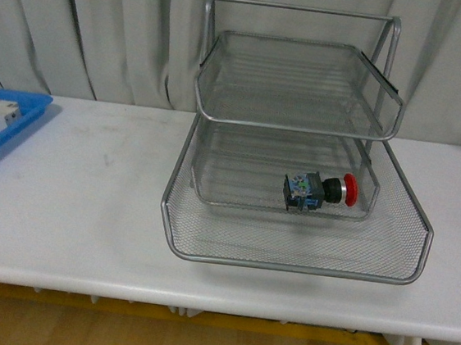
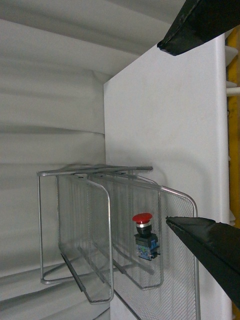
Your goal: Place button on rack with both arms
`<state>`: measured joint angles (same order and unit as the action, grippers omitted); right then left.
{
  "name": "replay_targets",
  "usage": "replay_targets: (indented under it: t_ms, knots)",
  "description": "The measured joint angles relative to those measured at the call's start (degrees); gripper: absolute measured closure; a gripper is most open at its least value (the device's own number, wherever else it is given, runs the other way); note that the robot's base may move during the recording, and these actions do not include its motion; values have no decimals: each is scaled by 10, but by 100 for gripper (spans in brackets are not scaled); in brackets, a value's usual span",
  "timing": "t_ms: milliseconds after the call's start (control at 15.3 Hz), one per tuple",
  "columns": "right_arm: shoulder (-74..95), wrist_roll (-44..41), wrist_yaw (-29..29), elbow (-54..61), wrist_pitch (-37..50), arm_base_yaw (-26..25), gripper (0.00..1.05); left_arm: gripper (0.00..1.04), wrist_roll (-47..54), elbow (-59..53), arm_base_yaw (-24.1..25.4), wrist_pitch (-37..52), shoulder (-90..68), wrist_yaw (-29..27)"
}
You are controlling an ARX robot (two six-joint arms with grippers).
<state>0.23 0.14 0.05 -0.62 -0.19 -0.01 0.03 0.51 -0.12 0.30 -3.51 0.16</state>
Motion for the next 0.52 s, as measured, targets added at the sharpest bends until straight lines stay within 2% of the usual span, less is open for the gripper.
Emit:
replay_targets:
  t_ms: [326,392,522]
  knots:
    - [0,0,0,0,0,0,6,103,0,0,0,-5,30,-2]
    - [0,0,0,0,0,0,6,96,0,0,0,-5,30,-2]
    - [0,0,0,0,0,0,6,73,0,0,0,-5,30,-2]
